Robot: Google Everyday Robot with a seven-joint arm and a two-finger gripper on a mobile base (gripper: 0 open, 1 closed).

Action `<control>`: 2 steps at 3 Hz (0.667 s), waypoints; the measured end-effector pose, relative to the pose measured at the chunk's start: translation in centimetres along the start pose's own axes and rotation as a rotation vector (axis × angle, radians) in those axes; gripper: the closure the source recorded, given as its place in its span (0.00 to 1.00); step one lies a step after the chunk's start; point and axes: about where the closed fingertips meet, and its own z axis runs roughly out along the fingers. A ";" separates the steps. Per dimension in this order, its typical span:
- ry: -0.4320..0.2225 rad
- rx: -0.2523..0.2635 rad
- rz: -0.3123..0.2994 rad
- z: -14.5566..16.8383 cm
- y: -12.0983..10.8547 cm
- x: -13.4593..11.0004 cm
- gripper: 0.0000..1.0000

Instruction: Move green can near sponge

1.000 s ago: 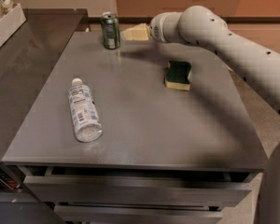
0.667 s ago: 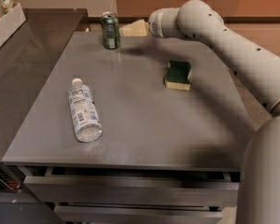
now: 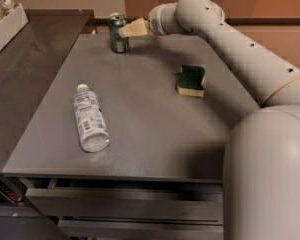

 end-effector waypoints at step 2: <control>-0.020 0.016 -0.014 3.3 1.4 -0.3 0.00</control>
Offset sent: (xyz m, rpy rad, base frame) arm 0.0235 0.0466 -0.0115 0.0177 -0.0445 -0.0059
